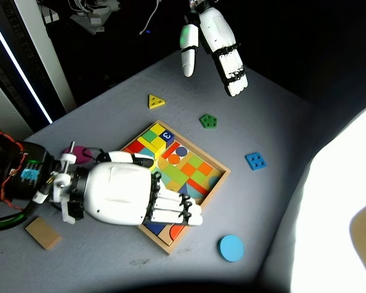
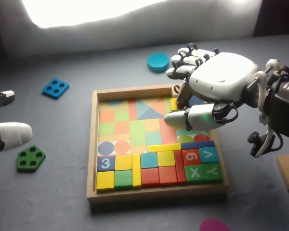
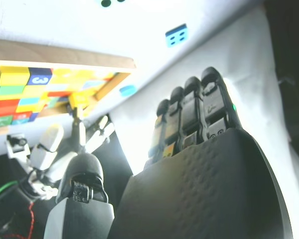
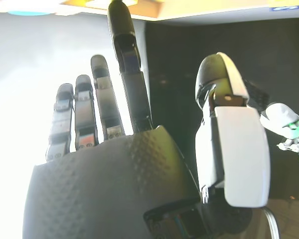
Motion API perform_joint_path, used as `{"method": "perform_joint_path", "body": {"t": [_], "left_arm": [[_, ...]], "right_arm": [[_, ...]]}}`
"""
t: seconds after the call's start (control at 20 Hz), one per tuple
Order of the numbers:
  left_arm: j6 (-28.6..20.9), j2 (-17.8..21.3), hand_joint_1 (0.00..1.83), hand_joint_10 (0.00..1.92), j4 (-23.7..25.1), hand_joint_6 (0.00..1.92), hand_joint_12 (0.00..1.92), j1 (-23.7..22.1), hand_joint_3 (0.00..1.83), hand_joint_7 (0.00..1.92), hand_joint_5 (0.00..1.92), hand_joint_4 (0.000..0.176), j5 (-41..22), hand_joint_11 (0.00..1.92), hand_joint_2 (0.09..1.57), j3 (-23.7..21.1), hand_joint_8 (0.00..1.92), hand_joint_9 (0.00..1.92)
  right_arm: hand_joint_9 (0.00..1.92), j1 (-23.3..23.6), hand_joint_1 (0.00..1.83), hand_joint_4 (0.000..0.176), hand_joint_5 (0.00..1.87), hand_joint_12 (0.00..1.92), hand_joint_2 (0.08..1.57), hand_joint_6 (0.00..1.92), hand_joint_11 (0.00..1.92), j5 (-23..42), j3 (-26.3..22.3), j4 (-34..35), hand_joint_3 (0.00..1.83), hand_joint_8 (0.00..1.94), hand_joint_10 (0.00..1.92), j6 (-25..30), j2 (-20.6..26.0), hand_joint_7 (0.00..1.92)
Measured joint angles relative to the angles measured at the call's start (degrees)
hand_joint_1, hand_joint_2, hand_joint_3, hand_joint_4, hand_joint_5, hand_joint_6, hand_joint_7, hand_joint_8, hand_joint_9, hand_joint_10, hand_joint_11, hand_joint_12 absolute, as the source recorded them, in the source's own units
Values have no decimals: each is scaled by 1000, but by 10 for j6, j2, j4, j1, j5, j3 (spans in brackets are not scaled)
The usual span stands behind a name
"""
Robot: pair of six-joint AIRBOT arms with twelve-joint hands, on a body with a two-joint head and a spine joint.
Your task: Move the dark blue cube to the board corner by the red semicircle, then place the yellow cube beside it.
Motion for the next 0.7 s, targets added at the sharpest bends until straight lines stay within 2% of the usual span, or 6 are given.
{"method": "perform_joint_path", "body": {"t": [0.7], "left_arm": [[2,0,0,7,-1,11,14,1,0,82,50,0,-6,20,1210,-3,8,39]], "right_arm": [[58,3,8,0,988,0,1183,0,0,0,14,0,2,0,0,0,6,269]]}}
